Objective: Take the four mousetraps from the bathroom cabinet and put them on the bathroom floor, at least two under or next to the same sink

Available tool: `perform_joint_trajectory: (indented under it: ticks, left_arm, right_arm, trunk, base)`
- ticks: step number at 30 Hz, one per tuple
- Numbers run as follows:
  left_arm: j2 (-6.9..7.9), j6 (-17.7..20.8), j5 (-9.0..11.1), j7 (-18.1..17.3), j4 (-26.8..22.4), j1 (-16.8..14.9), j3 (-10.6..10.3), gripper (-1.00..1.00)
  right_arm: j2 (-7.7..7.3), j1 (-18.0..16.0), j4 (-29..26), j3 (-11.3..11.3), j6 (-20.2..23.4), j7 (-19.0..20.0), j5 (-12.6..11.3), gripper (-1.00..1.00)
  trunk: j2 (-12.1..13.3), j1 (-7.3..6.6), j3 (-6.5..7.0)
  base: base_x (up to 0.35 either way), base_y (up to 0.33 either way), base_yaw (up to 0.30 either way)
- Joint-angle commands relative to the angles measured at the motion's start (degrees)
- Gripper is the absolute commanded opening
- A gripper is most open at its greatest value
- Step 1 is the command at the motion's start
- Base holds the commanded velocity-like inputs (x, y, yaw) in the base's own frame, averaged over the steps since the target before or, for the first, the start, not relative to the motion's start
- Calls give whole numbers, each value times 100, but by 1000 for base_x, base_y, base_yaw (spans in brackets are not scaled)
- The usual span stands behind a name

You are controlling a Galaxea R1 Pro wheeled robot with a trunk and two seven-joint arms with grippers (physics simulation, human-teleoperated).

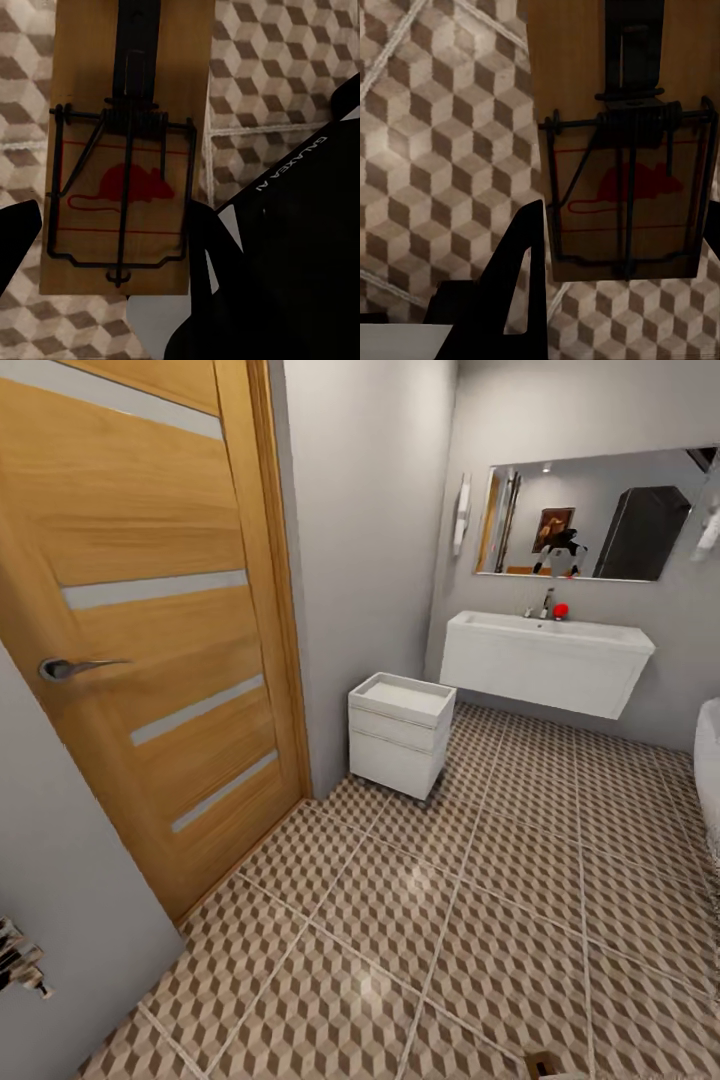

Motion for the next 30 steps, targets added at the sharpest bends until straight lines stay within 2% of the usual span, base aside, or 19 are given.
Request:
perform_joint_trajectory:
  ticks: [1, 30]
  left_arm:
    - [-3, -44, 40, -21, 18, -5, -47, -100]
    - [-3, -41, 43, -12, 23, -5, -45, -100]
  right_arm:
    - [0, -3, -2, 48, -10, -3, -59, -100]
    - [-15, -3, -2, 48, -10, 6, -73, -100]
  trunk:
    - [-2, 1, -5]
    - [-2, 1, -5]
  base:
    - [114, 0, -283]
    - [121, 0, -283]
